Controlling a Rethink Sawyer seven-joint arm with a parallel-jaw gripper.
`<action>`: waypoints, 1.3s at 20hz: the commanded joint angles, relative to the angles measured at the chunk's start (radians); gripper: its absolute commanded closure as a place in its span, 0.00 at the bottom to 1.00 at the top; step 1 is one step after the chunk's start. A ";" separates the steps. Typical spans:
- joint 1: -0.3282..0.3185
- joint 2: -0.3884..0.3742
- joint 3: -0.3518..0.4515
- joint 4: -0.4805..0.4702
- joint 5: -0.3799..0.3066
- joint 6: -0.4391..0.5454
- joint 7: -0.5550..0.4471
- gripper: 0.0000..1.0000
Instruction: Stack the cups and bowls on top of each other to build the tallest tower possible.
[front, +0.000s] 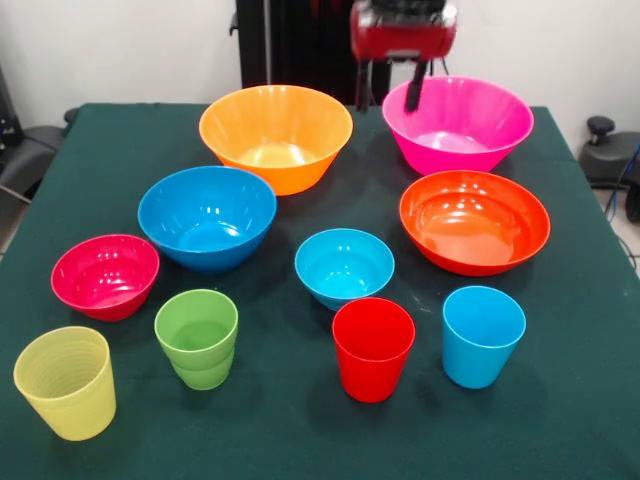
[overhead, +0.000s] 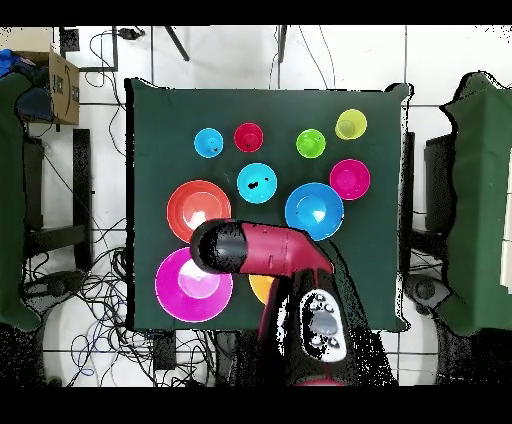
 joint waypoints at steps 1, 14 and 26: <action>-0.043 0.201 0.068 -0.140 -0.087 -0.096 0.027 0.00; -0.053 0.344 0.064 -0.357 -0.066 0.046 0.000 0.00; -0.021 0.420 0.037 -0.550 -0.072 0.153 -0.010 0.00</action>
